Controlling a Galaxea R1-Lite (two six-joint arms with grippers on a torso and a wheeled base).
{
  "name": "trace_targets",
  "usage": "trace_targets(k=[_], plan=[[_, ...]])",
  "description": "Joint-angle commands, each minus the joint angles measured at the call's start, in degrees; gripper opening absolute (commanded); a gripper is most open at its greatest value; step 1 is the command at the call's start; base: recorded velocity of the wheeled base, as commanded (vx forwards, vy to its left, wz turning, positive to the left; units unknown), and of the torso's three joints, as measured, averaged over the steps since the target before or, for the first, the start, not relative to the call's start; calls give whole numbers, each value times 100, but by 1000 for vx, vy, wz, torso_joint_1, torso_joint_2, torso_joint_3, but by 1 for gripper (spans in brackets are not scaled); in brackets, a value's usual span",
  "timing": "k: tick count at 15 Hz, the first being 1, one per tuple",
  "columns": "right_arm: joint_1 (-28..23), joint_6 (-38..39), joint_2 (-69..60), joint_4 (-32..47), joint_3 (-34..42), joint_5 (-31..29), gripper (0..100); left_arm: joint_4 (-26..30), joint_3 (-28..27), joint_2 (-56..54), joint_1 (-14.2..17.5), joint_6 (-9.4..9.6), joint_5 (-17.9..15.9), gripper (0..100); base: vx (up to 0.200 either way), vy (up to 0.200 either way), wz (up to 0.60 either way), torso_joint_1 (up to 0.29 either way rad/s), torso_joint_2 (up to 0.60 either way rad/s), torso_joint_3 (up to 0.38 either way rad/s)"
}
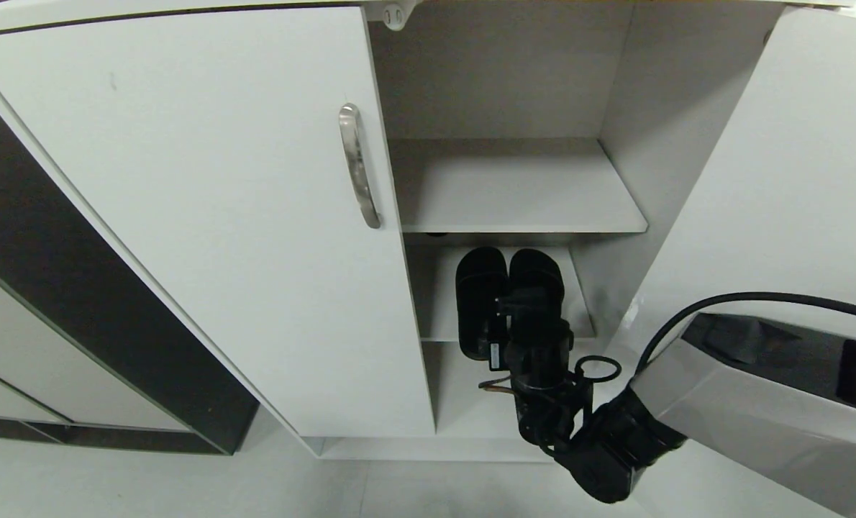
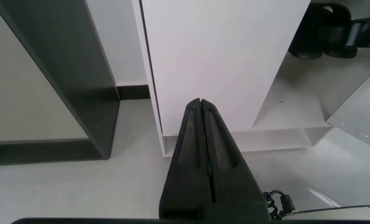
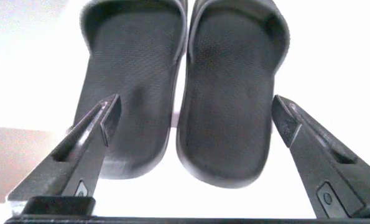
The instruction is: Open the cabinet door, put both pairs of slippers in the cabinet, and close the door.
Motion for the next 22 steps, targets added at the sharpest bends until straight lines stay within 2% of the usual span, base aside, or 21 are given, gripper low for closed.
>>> trace_targets(k=[1,5,12,22], plan=[[189,0,-414,-268,557,-29,100,-1,0,9,1,-3,-8,0,0,0,0,0,0,0],[206,35,-431,-277,557,-29,100,-1,0,9,1,-29,-8,0,0,0,0,0,0,0],[241,26,-440,-286,592,-29,100,-1,0,9,1,-47,1,0,-200,0,0,1,0,2],[241,17,-440,-338,645,-29,100,-1,0,9,1,-73,1,0,0,0,0,0,0,0]])
